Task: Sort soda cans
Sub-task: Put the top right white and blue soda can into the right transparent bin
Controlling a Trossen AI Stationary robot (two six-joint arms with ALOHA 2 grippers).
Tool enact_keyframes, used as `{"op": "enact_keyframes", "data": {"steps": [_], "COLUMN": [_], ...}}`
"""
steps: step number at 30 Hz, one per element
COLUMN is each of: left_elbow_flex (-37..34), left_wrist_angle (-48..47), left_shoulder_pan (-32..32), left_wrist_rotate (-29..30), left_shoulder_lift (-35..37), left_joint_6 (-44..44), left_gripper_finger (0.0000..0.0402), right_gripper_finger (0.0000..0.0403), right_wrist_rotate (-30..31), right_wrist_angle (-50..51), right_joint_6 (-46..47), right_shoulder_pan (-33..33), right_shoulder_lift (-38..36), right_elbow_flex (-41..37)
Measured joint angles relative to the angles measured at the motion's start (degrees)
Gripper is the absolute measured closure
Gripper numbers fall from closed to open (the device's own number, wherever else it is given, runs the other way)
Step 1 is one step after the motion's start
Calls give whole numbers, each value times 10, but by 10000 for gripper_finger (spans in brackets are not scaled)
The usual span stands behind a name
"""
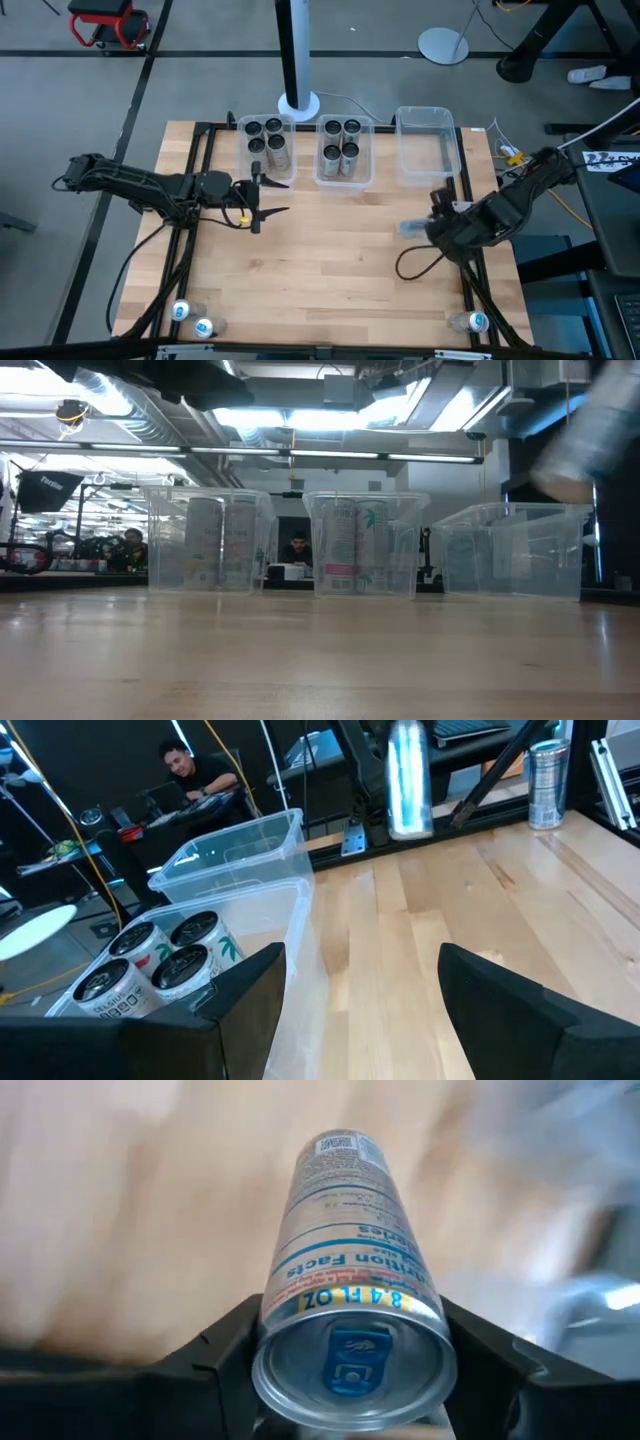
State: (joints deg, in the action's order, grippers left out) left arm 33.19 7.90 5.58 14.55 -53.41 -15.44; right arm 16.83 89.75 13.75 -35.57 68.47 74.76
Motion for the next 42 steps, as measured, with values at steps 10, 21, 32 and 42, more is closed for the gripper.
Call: {"op": "enact_keyframes", "data": {"steps": [10, 21, 32, 42], "left_elbow_flex": [0, 0, 0, 0], "left_wrist_angle": [-5, -14, -13, -14], "left_shoulder_pan": [0, 0, 0, 0], "left_wrist_rotate": [0, 0, 0, 0], "left_shoulder_lift": [0, 0, 0, 0], "left_joint_6": [-1, -2, -12, -11], "left_gripper_finger": [150, 150, 150, 150], "right_gripper_finger": [177, 177, 177, 177], "right_wrist_rotate": [138, 167, 127, 104], "right_wrist_angle": [3, -2, -121, -122], "right_joint_6": [-244, -469, -662, -706], "right_shoulder_pan": [194, 522, 750, 859], "right_shoulder_lift": [37, 40, 104, 182], "right_elbow_flex": [89, 91, 91, 90]}}
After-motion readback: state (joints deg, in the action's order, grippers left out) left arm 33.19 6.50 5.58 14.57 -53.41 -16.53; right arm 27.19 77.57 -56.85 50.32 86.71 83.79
